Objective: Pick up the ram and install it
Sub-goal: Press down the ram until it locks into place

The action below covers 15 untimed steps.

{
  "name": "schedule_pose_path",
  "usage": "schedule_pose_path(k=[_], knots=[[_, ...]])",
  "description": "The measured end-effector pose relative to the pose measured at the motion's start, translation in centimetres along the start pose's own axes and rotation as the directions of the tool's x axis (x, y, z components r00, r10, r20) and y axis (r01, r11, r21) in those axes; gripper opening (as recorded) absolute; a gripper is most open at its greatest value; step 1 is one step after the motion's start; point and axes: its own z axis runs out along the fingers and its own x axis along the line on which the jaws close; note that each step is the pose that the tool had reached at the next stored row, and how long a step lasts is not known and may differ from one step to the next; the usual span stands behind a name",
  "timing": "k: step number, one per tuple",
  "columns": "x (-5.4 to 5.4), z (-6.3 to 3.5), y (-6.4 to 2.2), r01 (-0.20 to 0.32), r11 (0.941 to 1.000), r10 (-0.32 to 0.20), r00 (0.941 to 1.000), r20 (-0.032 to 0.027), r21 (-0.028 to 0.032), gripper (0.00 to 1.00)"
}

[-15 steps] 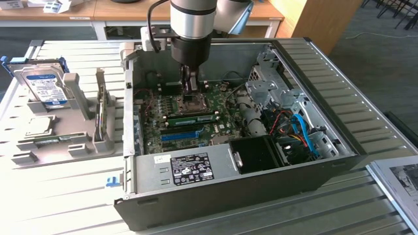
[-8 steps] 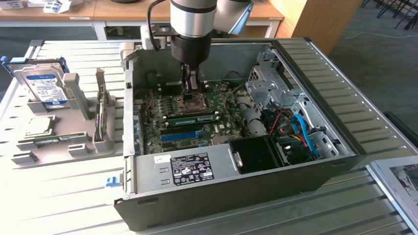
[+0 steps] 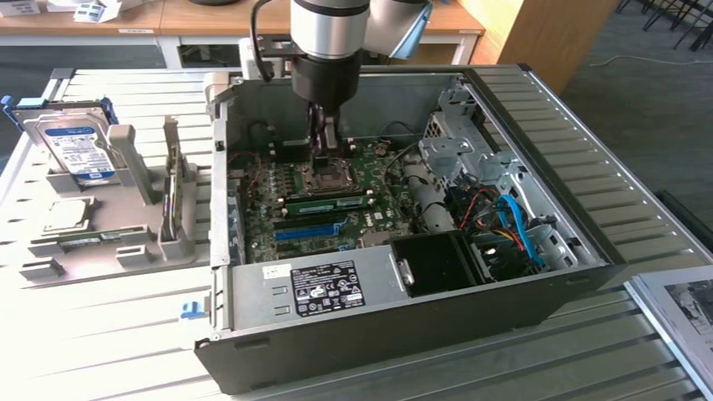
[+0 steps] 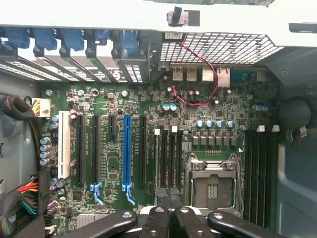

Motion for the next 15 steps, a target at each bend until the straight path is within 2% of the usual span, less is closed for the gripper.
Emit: schedule_pose_path(k=[15], knots=[[-0.1, -1.11, 0.01, 0.000, 1.0000, 0.000, 1.0000, 0.0001, 0.0000, 0.10]])
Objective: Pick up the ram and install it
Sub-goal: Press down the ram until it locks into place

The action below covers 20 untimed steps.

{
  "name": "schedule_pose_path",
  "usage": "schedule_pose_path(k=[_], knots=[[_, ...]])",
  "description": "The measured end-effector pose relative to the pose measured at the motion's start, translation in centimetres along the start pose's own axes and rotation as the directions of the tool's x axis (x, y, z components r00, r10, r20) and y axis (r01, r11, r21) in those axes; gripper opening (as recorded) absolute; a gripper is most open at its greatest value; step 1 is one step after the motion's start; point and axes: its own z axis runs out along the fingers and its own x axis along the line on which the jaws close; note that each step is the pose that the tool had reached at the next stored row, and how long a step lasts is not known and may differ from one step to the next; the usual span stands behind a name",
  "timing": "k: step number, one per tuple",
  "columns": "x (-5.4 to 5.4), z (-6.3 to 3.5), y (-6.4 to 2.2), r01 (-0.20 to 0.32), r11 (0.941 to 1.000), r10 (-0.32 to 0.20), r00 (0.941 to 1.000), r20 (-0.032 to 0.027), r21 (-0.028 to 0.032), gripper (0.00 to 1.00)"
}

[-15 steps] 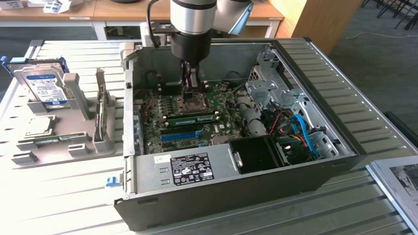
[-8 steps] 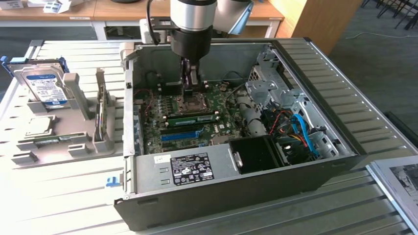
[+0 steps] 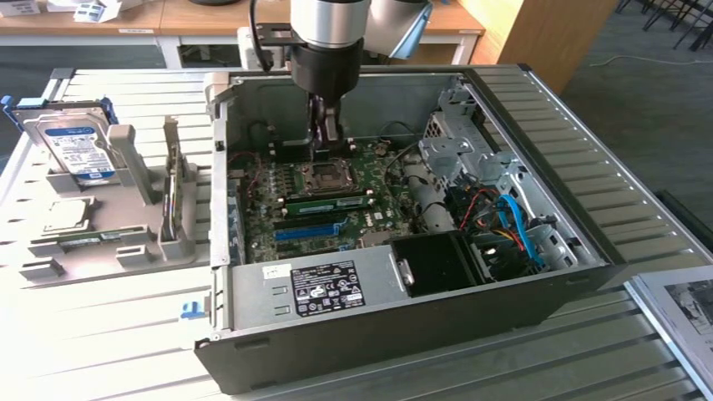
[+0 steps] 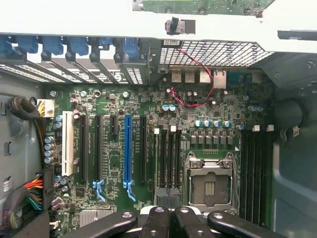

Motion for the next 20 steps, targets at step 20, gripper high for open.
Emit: schedule_pose_path(k=[20], knots=[[-0.1, -1.12, 0.00, 0.000, 1.0000, 0.000, 1.0000, 0.0002, 0.0001, 0.10]])
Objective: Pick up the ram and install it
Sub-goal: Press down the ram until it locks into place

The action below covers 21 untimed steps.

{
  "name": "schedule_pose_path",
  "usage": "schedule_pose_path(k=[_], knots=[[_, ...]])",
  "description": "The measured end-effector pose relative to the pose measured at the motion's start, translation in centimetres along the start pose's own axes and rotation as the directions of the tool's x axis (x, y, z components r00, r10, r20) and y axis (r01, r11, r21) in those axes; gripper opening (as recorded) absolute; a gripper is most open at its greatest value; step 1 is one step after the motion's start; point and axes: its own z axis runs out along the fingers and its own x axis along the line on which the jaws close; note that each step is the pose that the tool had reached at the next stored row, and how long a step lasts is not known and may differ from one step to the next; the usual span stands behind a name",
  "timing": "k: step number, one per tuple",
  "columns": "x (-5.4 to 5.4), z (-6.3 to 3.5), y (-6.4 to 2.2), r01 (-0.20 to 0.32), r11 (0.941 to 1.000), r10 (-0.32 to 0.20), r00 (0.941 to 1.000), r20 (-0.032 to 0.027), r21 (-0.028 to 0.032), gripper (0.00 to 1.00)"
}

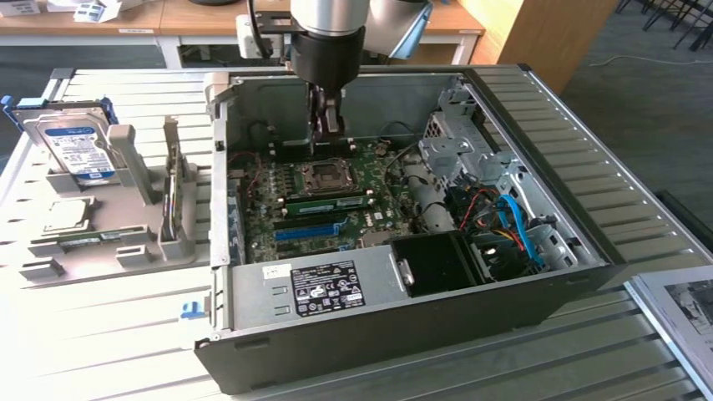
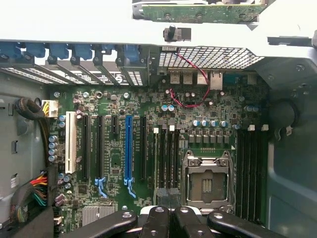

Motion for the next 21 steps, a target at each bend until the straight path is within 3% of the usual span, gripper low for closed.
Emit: schedule_pose_path(k=[21], knots=[[-0.01, -0.52, -0.18, 0.000, 1.0000, 0.000, 1.0000, -0.0006, -0.0003, 0.10]])
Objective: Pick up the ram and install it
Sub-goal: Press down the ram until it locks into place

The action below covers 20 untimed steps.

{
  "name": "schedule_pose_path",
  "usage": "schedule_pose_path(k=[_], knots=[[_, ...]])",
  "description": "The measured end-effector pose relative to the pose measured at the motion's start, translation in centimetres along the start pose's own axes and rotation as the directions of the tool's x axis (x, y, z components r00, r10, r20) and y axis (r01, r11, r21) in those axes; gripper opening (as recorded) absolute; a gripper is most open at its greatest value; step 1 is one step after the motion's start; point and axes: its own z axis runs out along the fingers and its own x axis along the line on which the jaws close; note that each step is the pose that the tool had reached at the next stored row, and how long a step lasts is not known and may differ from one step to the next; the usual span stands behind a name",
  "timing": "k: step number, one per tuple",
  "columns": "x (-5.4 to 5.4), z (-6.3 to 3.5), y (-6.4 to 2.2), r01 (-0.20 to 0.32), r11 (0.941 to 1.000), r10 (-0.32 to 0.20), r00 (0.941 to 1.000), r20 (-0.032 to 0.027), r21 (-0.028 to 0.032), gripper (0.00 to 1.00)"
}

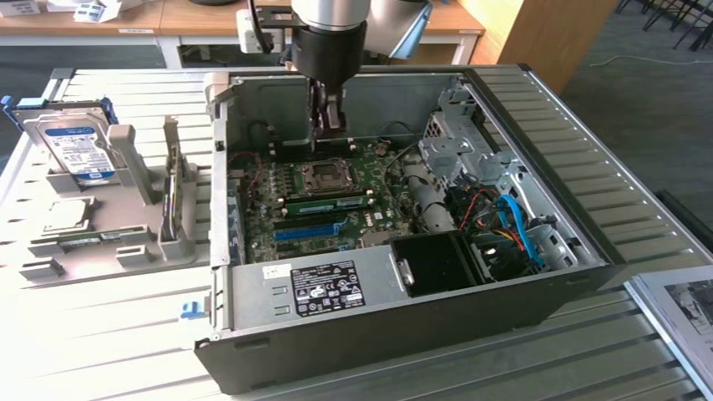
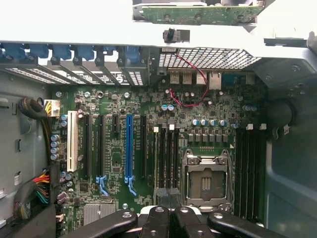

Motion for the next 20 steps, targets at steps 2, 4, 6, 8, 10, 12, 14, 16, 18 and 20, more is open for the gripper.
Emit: schedule_pose_path(k=[2, 4, 6, 8, 10, 12, 14, 16, 18, 20], knots=[[0.0, 0.01, -0.16, 0.000, 1.0000, 0.000, 1.0000, 0.0001, 0.0001, 0.10], [0.0, 0.01, -0.30, 0.000, 1.0000, 0.000, 1.0000, 0.0002, 0.0001, 0.10], [0.0, 0.00, -0.42, 0.000, 1.0000, 0.000, 1.0000, 0.0001, 0.0001, 0.10], [0.0, 0.01, -0.55, 0.000, 1.0000, 0.000, 1.0000, 0.0001, 0.0001, 0.10], [0.0, 0.01, -0.67, 0.000, 1.0000, 0.000, 1.0000, -0.0004, 0.0001, 0.10], [0.0, 0.01, -0.80, 0.000, 1.0000, 0.000, 1.0000, -0.0008, 0.0000, 0.10], [0.0, 0.01, -0.93, 0.000, 1.0000, 0.000, 1.0000, -0.0012, 0.0000, 0.10], [0.0, 0.01, -1.07, 0.000, 1.0000, 0.000, 1.0000, -0.0017, -0.0001, 0.10], [0.0, 0.01, -1.18, 0.000, 1.0000, 0.000, 1.0000, -0.0021, -0.0002, 0.10], [0.0, 0.00, -1.28, 0.000, 1.0000, 0.000, 1.0000, -0.0025, -0.0002, 0.10]])
